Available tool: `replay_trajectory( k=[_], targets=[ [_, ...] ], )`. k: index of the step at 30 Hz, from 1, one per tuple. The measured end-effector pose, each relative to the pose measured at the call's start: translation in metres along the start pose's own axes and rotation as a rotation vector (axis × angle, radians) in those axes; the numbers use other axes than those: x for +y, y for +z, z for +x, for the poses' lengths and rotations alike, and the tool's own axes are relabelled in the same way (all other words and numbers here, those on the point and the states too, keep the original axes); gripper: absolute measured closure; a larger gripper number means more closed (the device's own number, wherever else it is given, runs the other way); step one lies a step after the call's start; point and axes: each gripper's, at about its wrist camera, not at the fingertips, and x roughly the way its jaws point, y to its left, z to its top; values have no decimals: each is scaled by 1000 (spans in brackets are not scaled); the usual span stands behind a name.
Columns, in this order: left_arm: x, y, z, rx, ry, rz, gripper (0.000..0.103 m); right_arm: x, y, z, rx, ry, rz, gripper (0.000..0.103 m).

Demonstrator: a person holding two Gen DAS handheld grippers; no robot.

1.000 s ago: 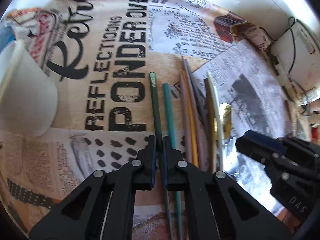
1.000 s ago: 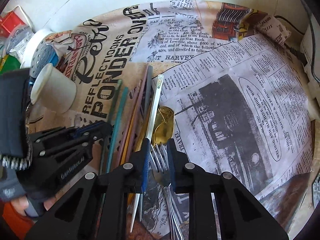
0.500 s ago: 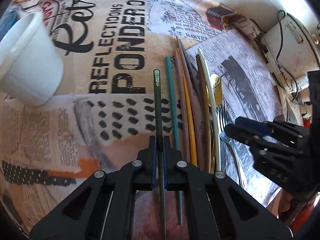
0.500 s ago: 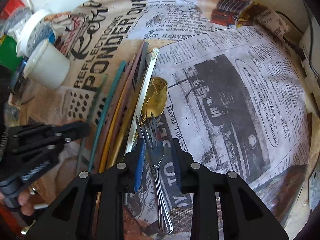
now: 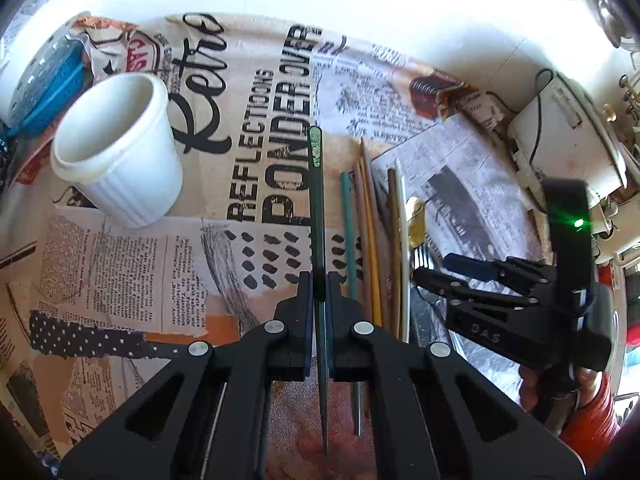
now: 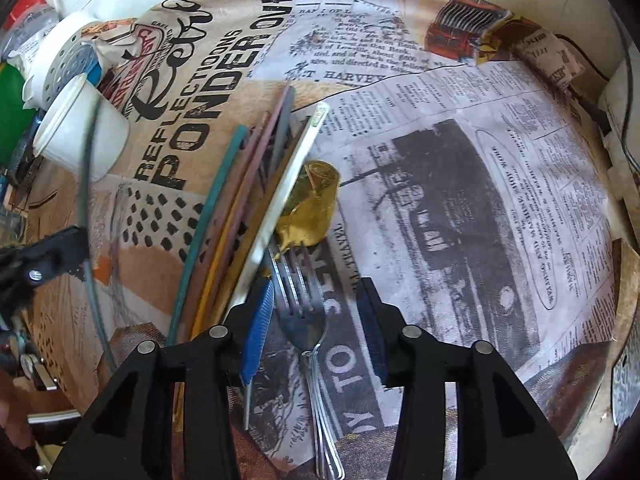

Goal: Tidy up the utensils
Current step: 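Grasp the silver fork with the right gripper while the left grasps the dark green chopstick, then lift the fork and chopstick with both grippers and carry them toward the white cup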

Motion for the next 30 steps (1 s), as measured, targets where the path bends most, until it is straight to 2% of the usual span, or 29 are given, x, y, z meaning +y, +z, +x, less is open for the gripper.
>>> replay_trajectory(
  k=[2, 4, 6, 9, 12, 21, 30],
  targets=[
    [-2, 0, -6, -18, -6, 0, 99, 5, -3, 0, -10, -28, -35, 65],
    [-4, 1, -12, -38, -12, 2, 99, 12, -8, 1, -24, -67, -81, 59],
    [-7, 3, -16, -52, -11, 8, 99, 21, -9, 2, -50, -109, -113, 60],
    [-9, 2, -22, -66, -19, 12, 99, 20, -7, 1, -61, -105, -93, 65],
    [-11, 2, -27, -80, -19, 20, 99, 15, -4, -1, -74, -108, -74, 81],
    [-16, -4, -44, -116, -9, 42, 99, 5, -7, -3, -84, -25, 0, 82],
    [-18, -12, -62, -156, -13, 36, 100, -3, -18, -48, -173, -29, 43, 82]
  ],
)
